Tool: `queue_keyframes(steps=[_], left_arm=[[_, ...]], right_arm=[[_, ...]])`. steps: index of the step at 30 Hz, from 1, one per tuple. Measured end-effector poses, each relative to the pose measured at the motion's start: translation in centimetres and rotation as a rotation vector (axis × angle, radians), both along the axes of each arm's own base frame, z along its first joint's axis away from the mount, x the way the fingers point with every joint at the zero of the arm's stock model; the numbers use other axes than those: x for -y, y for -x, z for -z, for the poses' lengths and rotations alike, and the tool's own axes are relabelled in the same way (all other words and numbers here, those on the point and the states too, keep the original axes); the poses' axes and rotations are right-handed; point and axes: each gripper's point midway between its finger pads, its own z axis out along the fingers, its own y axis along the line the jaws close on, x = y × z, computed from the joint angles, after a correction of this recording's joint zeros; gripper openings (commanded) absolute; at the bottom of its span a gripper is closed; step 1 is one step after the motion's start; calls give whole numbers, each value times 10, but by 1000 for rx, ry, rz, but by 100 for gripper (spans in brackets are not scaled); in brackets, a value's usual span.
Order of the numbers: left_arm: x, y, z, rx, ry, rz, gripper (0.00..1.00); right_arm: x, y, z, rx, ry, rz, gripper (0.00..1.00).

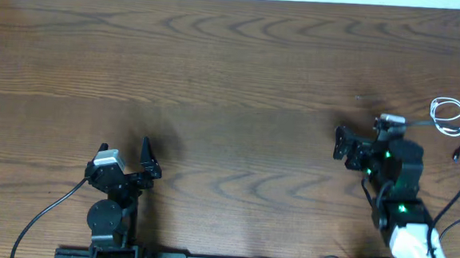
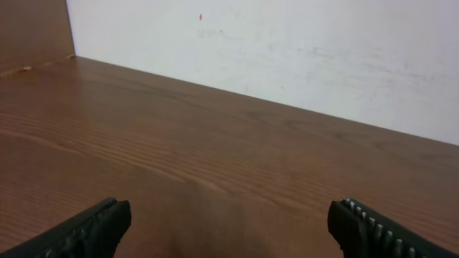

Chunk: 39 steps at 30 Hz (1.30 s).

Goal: Untangle cables

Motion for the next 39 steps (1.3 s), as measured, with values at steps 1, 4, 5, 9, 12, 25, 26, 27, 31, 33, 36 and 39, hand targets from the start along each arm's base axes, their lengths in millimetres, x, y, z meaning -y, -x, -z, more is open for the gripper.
queue_keyframes(steps=[1,4,5,9,12,25,26,27,31,33,36,39], left_arm=[[0,0,0,0,0,0,93],[0,0,0,0,0,0,93],[0,0,0,0,0,0,93],[0,0,0,0,0,0,93],[0,0,0,0,0,0,93],[0,0,0,0,0,0,93],[0,0,0,0,0,0,93],[0,0,0,0,0,0,93],[0,0,0,0,0,0,93],[0,0,0,0,0,0,93],[0,0,0,0,0,0,93],[0,0,0,0,0,0,93]], right_arm=[[0,2,-4,43,-2,0,99],[0,7,-10,119,-5,0,99],[0,9,-13,151,-6,0,99],[1,19,-23,248,-10,0,99],[1,26,-30,301,-12,0,99],[2,50,-40,406,-15,3,99],[2,51,-40,406,-15,3,99],[2,52,-39,403,-15,3,99],[3,56,-40,410,-14,5,99],[3,58,-39,406,-14,5,99],[3,62,-42,417,-11,4,99],[3,66,-43,431,12,-5,99]])
